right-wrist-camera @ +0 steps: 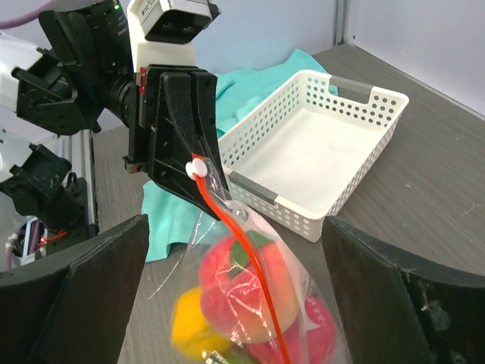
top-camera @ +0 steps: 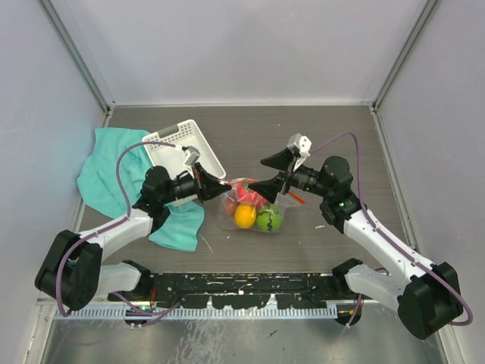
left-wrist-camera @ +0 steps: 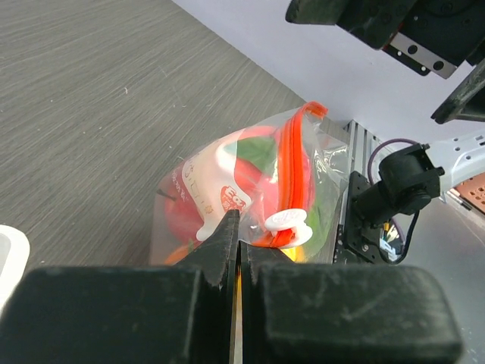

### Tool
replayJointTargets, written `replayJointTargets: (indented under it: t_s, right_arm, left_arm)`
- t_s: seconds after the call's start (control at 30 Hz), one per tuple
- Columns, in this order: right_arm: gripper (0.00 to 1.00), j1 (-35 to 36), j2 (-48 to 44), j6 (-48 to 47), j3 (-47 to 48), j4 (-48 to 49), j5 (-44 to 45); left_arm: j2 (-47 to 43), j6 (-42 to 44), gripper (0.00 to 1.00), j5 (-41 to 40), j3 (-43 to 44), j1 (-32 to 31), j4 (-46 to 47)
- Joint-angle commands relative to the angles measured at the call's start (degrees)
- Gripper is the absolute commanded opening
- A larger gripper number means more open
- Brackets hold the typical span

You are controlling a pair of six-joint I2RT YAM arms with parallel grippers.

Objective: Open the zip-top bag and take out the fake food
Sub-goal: Unzip the zipper food storage bag at the center of the board.

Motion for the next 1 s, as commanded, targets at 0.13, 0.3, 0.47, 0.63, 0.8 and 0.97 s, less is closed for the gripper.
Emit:
replayJointTargets:
  t_s: [0.13,0.3,0.47,0.63,0.8,0.97]
  right_arm:
    - [1.0,0.1,8.1,-7.2,6.4,7.2,-11.9]
    - [0.98,3.9,12.3,-17.1,11.0,0.6,-11.3]
    - [0.9,8.1,16.1,-22.7,16.6,-5.9,-10.7]
    - [0.74,10.3,19.2,-25.0,20.2,-10.1,-10.3]
    - [0.61,11.9,19.8,-26.7,20.9,-12.9,-8.8]
    - [0.52,12.5,20.3,-27.4,21.2,-14.2,-7.2]
  left_arm:
    - [-1.8,3.0,0.0,0.0,0.8,-0.8,-1.5]
    - [-1.3,1.2,0.0,0.5,2.5,-1.0,-1.8]
    - [-1.6,0.4,0.0,0.9,3.3,-1.2,-2.8]
    - [-2.7,-0.5,0.0,0.6,3.1,-1.4,-3.3]
    - [-3.9,-1.2,0.0,-0.1,2.9,-1.4,-4.3]
    - [-4.4,-1.6,0.0,-0.4,2.7,-1.4,-4.7]
